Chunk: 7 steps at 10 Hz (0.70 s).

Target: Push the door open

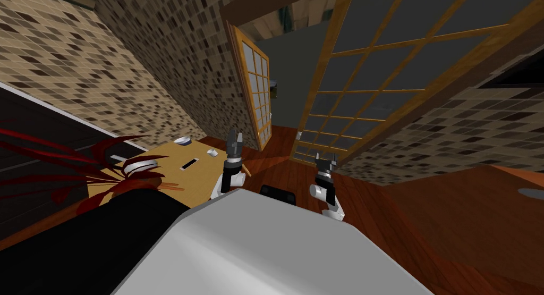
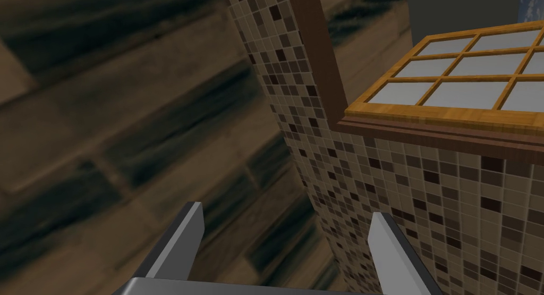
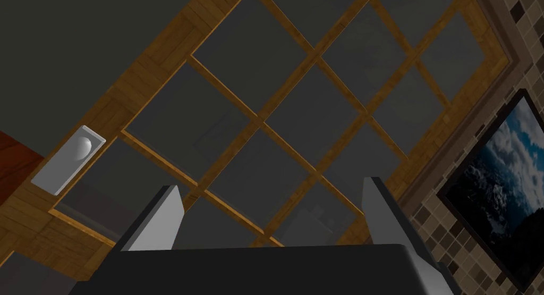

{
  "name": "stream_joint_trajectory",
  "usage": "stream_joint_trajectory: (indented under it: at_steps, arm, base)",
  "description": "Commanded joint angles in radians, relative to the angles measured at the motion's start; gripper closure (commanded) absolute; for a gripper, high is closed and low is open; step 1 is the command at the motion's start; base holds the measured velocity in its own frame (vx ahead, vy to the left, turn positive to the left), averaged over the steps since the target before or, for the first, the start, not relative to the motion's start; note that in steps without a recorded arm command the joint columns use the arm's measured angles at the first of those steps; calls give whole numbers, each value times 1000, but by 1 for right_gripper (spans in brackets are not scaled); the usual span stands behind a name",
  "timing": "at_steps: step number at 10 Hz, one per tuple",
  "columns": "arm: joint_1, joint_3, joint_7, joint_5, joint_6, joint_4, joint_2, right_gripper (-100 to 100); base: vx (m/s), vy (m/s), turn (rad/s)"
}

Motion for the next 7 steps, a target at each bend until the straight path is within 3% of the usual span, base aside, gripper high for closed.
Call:
stream_joint_trajectory:
  at_steps: [1,7]
  arm:
    - [-12,-2,-36,-10,-11,40,-1,-100]
    - [-75,-10,-157,-45,-54,208,5,-100]
  base:
    - [101,-1,69]
    - [98,-16,63]
